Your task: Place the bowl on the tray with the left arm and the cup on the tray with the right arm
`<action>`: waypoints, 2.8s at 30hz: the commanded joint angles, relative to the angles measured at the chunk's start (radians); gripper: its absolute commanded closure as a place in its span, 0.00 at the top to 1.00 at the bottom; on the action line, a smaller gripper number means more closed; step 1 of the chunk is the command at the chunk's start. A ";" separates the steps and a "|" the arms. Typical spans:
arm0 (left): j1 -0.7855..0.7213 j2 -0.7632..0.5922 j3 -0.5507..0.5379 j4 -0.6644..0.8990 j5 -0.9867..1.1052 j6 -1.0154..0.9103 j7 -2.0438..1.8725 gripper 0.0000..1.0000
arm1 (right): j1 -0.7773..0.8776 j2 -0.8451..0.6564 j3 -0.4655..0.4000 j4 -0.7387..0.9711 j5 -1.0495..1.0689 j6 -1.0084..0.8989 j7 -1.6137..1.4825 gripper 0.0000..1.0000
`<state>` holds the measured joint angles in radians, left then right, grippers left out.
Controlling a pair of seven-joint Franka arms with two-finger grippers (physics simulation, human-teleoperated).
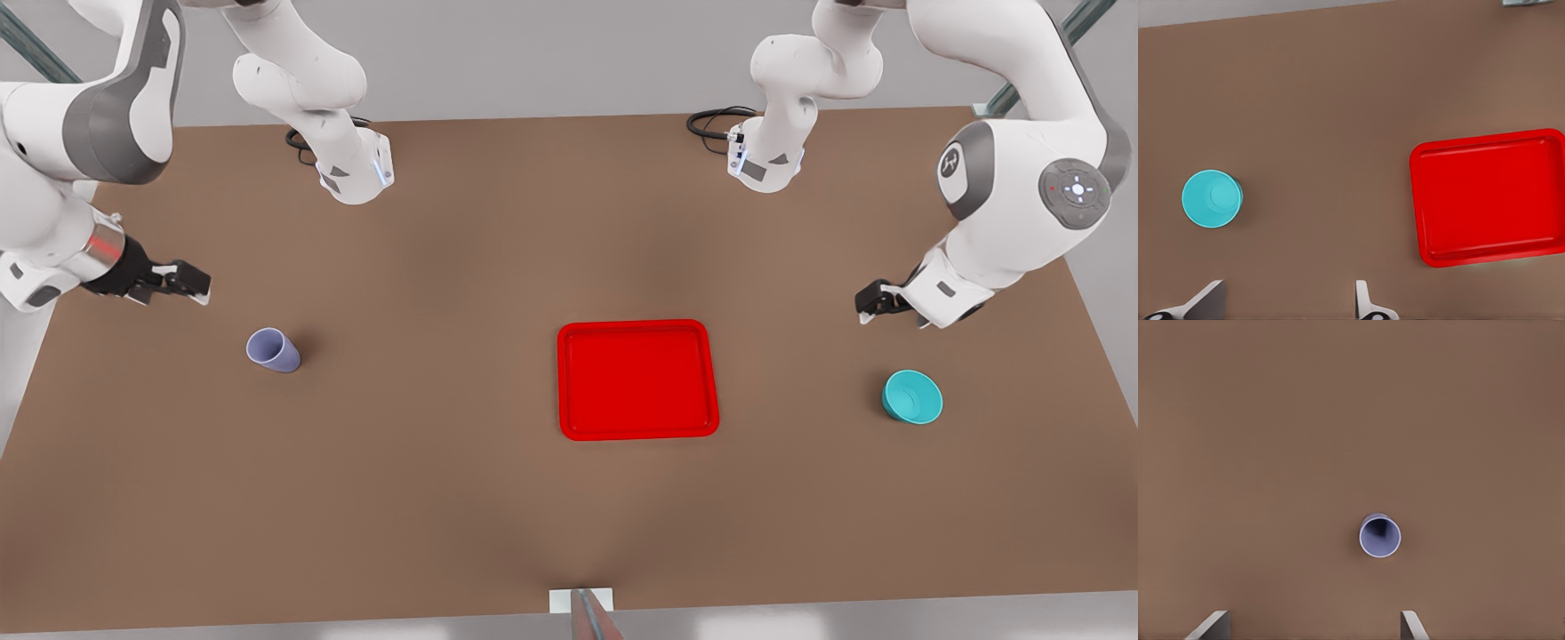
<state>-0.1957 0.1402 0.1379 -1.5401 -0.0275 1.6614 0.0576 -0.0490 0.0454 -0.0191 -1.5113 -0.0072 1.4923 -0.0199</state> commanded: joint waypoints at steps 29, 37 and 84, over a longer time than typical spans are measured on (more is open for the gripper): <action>0.458 0.654 0.022 0.032 -0.255 0.425 0.558 0.77 | -0.011 0.004 -0.001 -0.001 -0.005 -0.009 -0.002 1.00; 0.458 0.656 0.022 0.035 -0.253 0.423 0.556 0.21 | -0.011 0.005 -0.001 0.000 -0.005 -0.009 -0.002 1.00; -0.251 0.515 0.043 0.008 -0.307 0.347 0.151 1.00 | -0.012 0.007 0.001 0.006 -0.003 -0.007 0.000 1.00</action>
<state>-0.4444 0.6168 0.2125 -1.5237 -0.4181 1.9248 0.2100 -0.0607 0.0522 -0.0184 -1.5049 -0.0107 1.4849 -0.0199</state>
